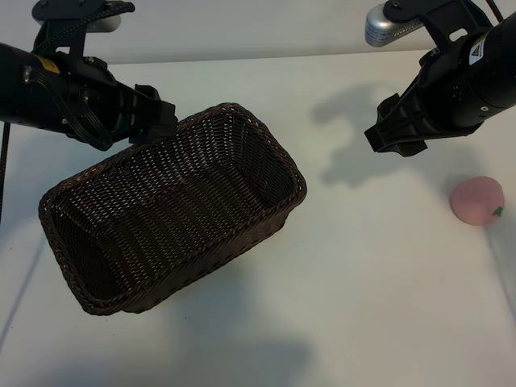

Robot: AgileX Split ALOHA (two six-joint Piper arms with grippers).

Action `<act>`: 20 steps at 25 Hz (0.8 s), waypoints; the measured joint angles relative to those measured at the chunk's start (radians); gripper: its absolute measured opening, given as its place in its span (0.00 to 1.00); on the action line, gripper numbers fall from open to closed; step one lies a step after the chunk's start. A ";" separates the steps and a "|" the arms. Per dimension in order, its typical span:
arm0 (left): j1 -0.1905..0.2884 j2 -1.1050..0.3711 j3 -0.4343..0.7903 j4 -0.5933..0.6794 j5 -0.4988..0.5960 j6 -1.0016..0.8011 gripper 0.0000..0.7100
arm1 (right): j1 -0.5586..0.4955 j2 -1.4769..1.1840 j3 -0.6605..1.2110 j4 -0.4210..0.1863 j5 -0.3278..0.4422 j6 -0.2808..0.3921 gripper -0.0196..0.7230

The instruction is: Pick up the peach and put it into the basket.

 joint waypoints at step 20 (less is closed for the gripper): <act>0.000 0.000 0.000 0.000 -0.009 0.000 0.84 | 0.000 0.000 0.000 0.000 0.001 0.000 0.83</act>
